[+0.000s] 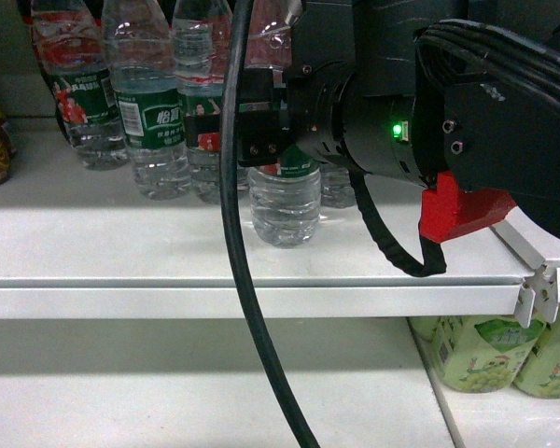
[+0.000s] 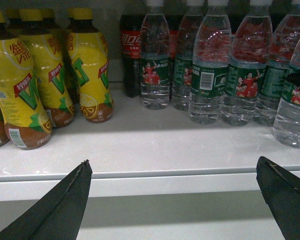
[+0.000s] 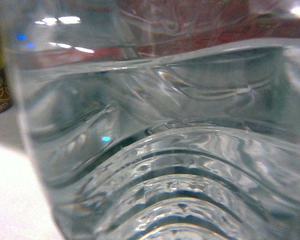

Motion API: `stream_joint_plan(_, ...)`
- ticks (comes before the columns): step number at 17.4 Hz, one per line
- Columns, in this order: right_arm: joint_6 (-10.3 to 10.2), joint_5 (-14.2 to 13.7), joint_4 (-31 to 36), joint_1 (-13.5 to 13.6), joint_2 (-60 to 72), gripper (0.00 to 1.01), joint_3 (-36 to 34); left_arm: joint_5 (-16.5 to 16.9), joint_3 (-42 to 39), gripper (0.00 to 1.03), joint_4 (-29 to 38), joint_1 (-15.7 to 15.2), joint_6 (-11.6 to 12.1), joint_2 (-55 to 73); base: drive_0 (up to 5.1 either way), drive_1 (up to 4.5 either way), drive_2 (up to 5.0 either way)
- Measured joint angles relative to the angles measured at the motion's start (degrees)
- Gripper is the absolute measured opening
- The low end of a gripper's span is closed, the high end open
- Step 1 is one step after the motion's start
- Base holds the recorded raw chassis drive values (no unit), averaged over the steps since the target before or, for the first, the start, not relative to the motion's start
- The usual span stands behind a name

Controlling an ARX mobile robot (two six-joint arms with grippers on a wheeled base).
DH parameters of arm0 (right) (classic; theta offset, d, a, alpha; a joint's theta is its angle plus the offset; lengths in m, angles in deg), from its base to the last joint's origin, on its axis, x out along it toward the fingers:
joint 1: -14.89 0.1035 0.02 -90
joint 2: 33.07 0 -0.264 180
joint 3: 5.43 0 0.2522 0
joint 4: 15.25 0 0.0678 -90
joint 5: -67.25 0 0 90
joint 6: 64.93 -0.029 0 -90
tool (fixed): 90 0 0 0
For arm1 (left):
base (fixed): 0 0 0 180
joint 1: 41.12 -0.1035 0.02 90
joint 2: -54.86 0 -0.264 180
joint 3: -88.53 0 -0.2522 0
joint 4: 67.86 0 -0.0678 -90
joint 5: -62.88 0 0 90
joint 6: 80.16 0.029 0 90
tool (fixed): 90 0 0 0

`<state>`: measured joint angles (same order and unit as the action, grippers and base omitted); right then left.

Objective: Move water from second to third shelf

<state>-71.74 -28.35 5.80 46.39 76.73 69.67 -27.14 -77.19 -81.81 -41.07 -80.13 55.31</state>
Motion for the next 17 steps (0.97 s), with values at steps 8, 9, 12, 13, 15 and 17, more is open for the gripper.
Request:
stream_joint_plan(8,-2.1,1.4,5.2,-2.3,-8.5,0.42,-12.7,0.0,0.0,0.98,0.0,0.0,0.0,0.0,0.0,0.0,0.0)
stream_joint_plan(9,-2.2,1.3,6.1,-3.1,-10.1,0.42,-15.1,0.0,0.0,0.98,0.0,0.0,0.0,0.0,0.0,0.0,0.0)
stream_joint_plan(12,-2.2,0.8,8.4,-6.2,-16.5,0.42,-23.5,0.0,0.0,0.98,0.0,0.0,0.0,0.0,0.0,0.0,0.0)
stream_joint_plan(13,-1.9,0.9,8.7,-7.7,-19.5,0.42,-26.9,0.0,0.0,0.98,0.0,0.0,0.0,0.0,0.0,0.0,0.0)
stream_joint_plan(15,-1.6,1.1,9.0,-10.5,-24.0,0.42,-31.8,0.0,0.0,0.98,0.0,0.0,0.0,0.0,0.0,0.0,0.0)
stream_joint_plan(17,-0.9,1.2,9.4,-13.8,-28.7,0.42,-36.3,0.0,0.0,0.98,0.0,0.0,0.0,0.0,0.0,0.0,0.0)
